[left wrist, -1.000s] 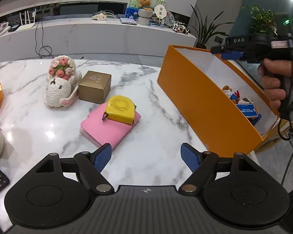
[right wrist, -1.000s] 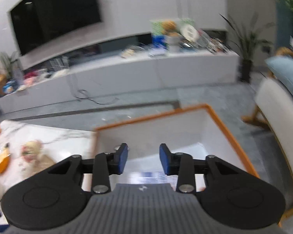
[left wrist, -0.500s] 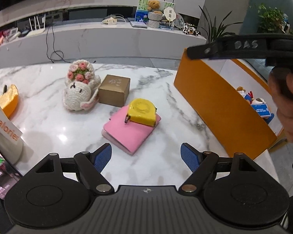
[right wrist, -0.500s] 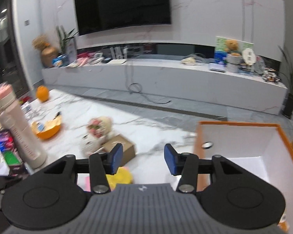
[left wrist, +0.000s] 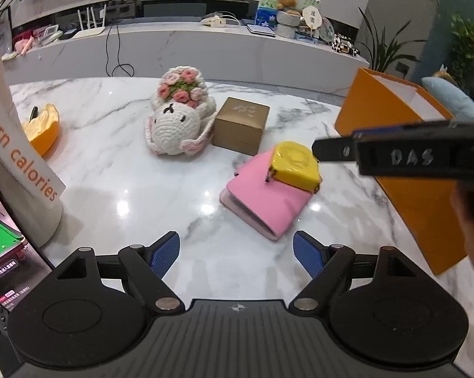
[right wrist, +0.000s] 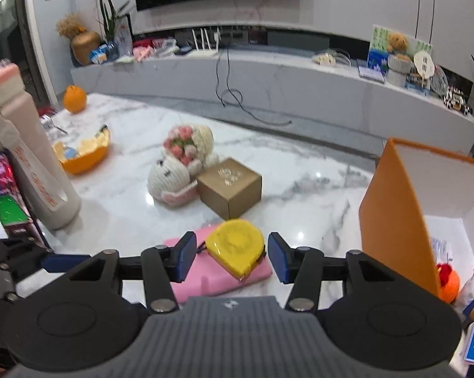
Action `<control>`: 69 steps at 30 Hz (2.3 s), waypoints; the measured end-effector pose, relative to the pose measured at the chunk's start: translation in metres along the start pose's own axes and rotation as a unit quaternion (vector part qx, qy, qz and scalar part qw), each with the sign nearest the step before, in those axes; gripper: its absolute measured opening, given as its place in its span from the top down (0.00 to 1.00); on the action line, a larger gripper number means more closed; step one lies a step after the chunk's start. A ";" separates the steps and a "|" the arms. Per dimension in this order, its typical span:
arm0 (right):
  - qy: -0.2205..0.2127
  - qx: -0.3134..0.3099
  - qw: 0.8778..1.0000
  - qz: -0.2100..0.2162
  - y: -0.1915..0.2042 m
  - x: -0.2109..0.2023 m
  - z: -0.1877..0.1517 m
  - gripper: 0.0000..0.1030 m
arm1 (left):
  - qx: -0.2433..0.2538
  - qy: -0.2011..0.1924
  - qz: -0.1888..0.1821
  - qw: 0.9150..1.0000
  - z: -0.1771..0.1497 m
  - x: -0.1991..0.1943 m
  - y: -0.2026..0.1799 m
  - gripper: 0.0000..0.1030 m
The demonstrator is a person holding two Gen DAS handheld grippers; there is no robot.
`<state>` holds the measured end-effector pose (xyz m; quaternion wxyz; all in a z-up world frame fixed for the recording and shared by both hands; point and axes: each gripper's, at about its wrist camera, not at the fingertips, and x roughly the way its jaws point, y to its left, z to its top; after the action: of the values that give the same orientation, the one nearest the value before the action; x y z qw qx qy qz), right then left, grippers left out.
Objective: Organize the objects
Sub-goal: 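Grasp the pink notebook with the left tool while the right tool grasps the yellow tape measure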
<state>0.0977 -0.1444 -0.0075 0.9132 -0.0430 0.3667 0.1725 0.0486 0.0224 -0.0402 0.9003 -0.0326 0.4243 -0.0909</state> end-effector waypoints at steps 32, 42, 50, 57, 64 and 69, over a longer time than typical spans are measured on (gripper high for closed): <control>0.064 0.005 0.998 -0.004 -0.005 0.069 -0.008 0.39 | 0.053 0.045 -0.031 0.997 0.029 0.035 0.002 0.07; 0.091 0.020 0.996 -0.016 -0.022 0.057 -0.013 0.40 | 0.119 0.020 -0.026 0.992 0.029 0.030 -0.025 0.07; 0.099 0.029 0.994 -0.024 -0.030 0.052 -0.017 0.40 | 0.138 0.025 -0.011 0.990 0.027 0.047 -0.029 0.07; 0.106 0.033 0.993 -0.031 -0.037 0.047 -0.022 0.40 | 0.155 0.034 -0.012 0.987 0.024 0.059 -0.037 0.07; 0.117 0.037 0.992 -0.034 -0.041 0.048 -0.027 0.40 | 0.194 0.036 0.003 0.980 0.023 0.068 -0.045 0.06; 0.120 0.036 0.992 -0.030 -0.040 0.048 -0.029 0.40 | 0.211 0.039 0.005 0.977 0.021 0.072 -0.048 0.06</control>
<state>0.1249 -0.1740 -0.0638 0.8680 -0.0414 0.4786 0.1255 0.1035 -0.0389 -0.0749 0.8702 0.1636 0.4304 -0.1751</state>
